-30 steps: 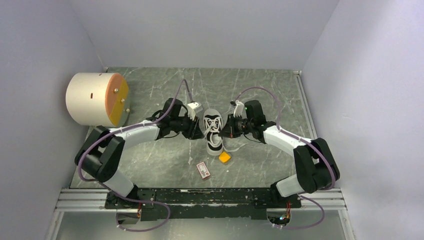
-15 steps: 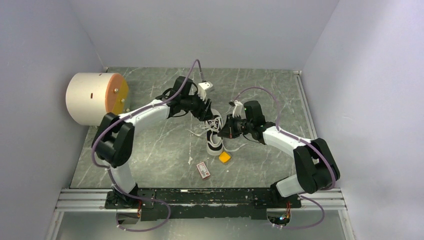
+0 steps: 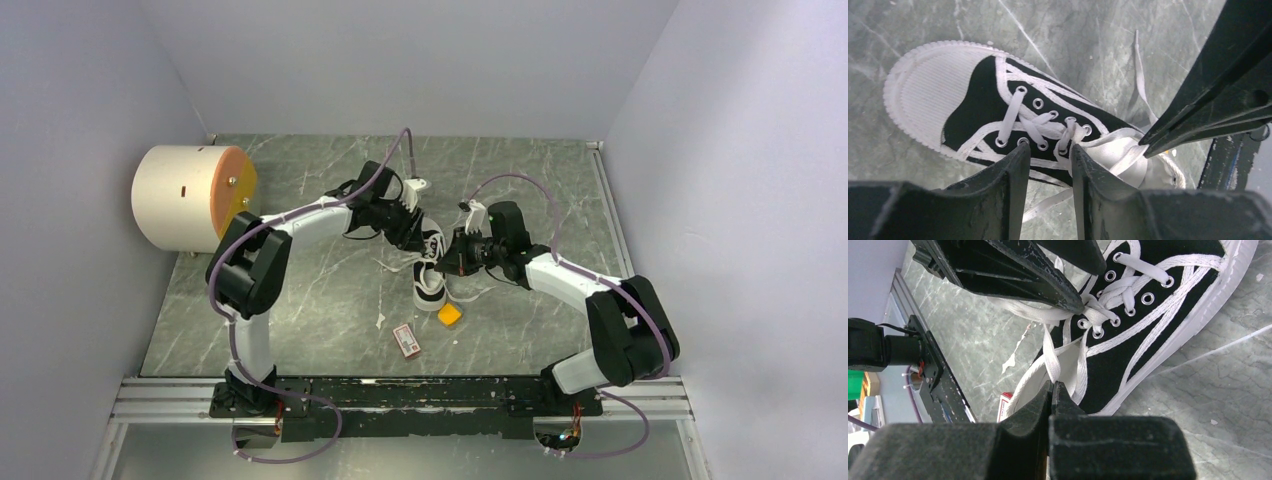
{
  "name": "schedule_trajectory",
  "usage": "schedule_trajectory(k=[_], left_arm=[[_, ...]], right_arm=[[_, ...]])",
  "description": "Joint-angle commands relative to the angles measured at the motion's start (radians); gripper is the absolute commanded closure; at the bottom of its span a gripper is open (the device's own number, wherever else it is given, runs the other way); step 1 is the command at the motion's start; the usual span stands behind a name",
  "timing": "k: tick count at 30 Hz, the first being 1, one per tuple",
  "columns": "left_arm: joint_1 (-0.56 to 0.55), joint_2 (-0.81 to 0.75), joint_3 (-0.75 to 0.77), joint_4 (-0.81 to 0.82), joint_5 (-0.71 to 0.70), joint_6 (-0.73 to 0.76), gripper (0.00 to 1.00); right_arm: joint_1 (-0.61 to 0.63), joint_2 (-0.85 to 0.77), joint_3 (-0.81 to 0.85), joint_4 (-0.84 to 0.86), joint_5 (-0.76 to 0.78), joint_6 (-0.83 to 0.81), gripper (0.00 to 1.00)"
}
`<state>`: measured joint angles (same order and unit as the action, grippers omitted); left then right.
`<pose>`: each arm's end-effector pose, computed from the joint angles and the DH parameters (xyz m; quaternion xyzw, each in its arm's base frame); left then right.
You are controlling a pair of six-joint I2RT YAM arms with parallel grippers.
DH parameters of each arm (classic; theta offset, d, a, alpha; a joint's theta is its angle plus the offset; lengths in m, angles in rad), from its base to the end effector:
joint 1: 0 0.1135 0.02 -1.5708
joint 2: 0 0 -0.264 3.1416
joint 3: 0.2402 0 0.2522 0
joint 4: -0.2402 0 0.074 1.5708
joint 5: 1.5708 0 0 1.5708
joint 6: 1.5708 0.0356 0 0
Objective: Tie the shoes
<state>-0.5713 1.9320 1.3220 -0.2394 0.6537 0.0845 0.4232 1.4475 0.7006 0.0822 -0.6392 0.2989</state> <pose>0.3382 -0.2431 0.1925 0.3927 0.8024 -0.3721 0.2520 0.2546 0.1380 0.1898 -0.1903 0.8434 0.4111 0.2890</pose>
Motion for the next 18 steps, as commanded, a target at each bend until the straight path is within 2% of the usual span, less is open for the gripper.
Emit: schedule_trajectory(k=[1, 4, 6, 9, 11, 14, 18], left_arm=[[0.001, 0.031, 0.046, -0.038, 0.101, 0.017, 0.6], [0.001, 0.037, 0.042, -0.046, 0.137, 0.025, 0.54], [0.001, 0.042, 0.038, -0.042, 0.142, 0.019, 0.55], [0.001, 0.034, 0.025, -0.016, 0.122, 0.01, 0.66], [0.003, 0.021, 0.026, -0.006, 0.1, 0.001, 0.79], [0.007, -0.028, -0.005, 0.061, 0.087, -0.032, 0.93], [0.019, -0.056, -0.024, 0.11, 0.116, -0.068, 0.95]], right_arm=[[0.005, 0.009, -0.004, 0.022, 0.007, 0.008, 1.0], [0.005, 0.011, 0.001, 0.018, 0.012, 0.005, 1.0], [0.006, 0.011, 0.0, 0.02, 0.013, 0.009, 1.0], [0.008, 0.008, -0.001, 0.02, 0.018, 0.012, 1.0], [0.007, 0.01, 0.001, 0.015, 0.024, 0.021, 1.0], [0.007, 0.016, 0.0, 0.031, 0.019, 0.059, 1.0], [0.007, 0.027, -0.01, 0.094, 0.053, 0.165, 1.0]])
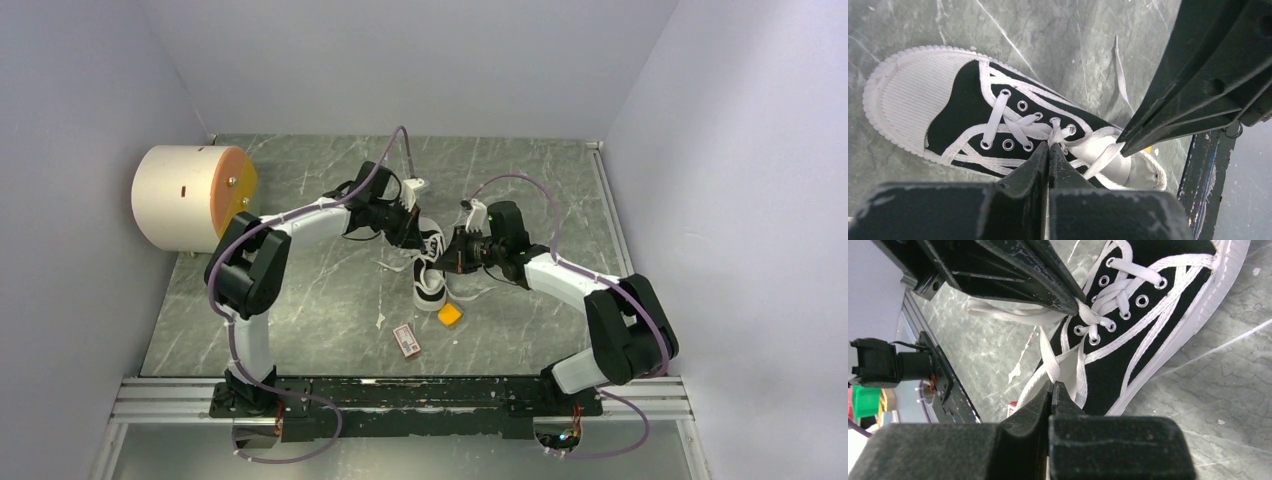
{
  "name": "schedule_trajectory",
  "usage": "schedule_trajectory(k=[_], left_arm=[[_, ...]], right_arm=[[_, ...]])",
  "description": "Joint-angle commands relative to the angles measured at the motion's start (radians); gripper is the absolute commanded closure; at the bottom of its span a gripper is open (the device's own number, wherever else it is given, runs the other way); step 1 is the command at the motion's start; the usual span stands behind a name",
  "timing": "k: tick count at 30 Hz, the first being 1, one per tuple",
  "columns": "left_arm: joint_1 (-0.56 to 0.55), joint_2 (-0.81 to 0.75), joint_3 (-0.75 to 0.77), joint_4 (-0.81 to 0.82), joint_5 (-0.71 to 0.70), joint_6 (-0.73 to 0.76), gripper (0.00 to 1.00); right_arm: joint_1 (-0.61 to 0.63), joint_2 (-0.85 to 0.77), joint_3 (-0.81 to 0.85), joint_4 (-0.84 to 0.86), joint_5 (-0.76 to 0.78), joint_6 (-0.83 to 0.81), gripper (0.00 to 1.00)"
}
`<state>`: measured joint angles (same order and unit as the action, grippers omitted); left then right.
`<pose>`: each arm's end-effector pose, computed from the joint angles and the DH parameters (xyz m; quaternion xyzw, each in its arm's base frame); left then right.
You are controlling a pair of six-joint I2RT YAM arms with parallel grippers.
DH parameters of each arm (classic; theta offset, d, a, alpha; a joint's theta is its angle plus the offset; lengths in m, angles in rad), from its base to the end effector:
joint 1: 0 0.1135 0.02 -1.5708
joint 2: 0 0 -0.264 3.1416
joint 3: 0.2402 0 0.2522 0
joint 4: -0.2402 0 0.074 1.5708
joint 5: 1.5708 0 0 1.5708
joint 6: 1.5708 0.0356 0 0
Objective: Tie the shoes
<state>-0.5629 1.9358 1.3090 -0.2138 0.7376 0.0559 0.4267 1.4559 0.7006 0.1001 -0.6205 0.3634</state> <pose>0.3380 -0.2416 0.1903 0.3879 0.7907 -0.4095 0.2379 0.2562 0.1392 0.1888 -0.1619 0.8495 0.4147 0.2831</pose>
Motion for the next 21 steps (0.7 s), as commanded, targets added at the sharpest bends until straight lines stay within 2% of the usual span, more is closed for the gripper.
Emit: schedule_trajectory(k=[1, 7, 12, 21], left_arm=[[0.011, -0.057, -0.01, 0.083, 0.041, -0.04, 0.95], [0.011, -0.049, -0.037, 0.138, 0.087, -0.108, 0.94], [0.011, -0.062, -0.045, 0.138, 0.08, -0.108, 0.94], [0.011, -0.09, -0.08, 0.162, 0.096, -0.127, 0.95]], right_arm=[[0.004, 0.025, -0.012, 0.094, 0.048, 0.125, 1.0], [0.004, 0.102, 0.007, 0.179, 0.044, 0.209, 1.0], [0.004, 0.139, 0.03, 0.172, 0.048, 0.201, 1.0], [0.003, 0.161, 0.01, 0.279, 0.052, 0.289, 1.0]])
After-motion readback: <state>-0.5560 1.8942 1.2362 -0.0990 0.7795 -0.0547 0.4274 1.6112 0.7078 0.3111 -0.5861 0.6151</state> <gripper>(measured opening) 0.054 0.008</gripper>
